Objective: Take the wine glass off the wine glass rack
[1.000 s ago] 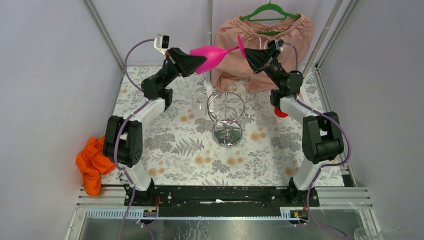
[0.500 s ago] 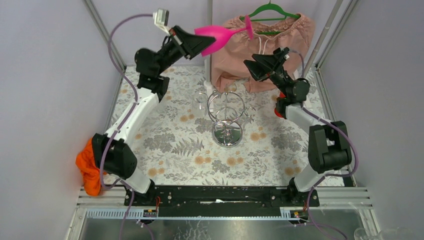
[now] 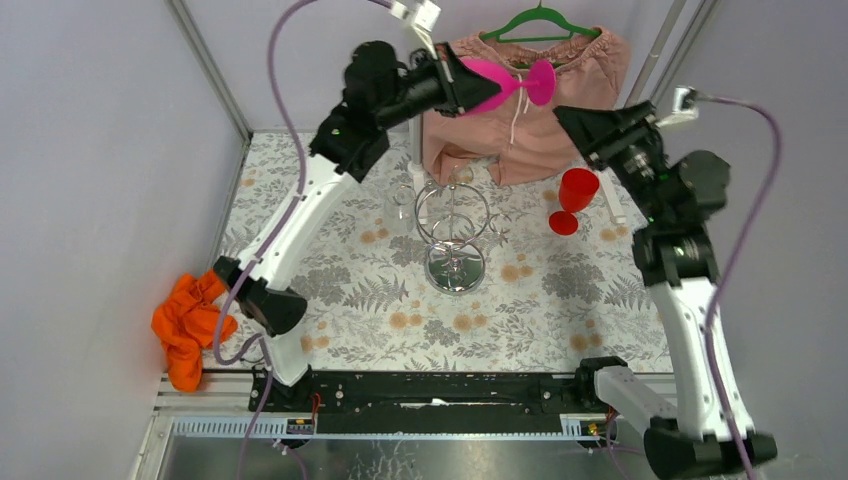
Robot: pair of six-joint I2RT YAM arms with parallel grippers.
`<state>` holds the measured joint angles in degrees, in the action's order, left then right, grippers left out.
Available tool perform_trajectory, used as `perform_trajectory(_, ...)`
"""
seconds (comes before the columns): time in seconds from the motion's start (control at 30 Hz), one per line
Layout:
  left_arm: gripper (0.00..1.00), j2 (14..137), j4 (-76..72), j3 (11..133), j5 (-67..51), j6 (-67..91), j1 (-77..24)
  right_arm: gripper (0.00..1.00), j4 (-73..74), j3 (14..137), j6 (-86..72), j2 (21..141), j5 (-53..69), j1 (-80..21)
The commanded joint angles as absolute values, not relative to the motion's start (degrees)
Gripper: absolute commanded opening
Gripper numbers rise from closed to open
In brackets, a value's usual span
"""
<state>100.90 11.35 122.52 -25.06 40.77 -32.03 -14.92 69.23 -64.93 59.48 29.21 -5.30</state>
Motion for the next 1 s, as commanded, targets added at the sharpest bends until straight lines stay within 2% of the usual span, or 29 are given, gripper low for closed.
perform_trajectory(0.0, 0.00, 106.9, 27.8, 131.4, -17.1, 32.4, -36.7, 0.60, 19.6, 76.2, -38.0, 50.4, 3.6, -5.2)
perform_trajectory(0.13, 0.00, 111.6, 32.6, 136.7, -12.5, 30.3, -40.1, 0.60, 25.4, 78.6, -32.4, 45.5, -8.4, -5.3)
perform_trajectory(0.3, 0.00, 116.2, 34.2, 137.8, -9.8, 29.9, -42.8, 0.60, 28.6, 79.6, -29.0, 41.8, -15.0, -5.2)
perform_trajectory(0.5, 0.00, 122.1, 39.0, 143.8, -3.2, 27.5, -46.7, 0.60, 29.6, 78.3, -27.6, 39.9, -17.6, -5.2)
perform_trajectory(0.97, 0.00, 123.4, 45.0, 141.3, 11.0, 22.7, -60.2, 0.60, 31.0, 75.9, -26.2, 37.3, -19.3, -5.3)
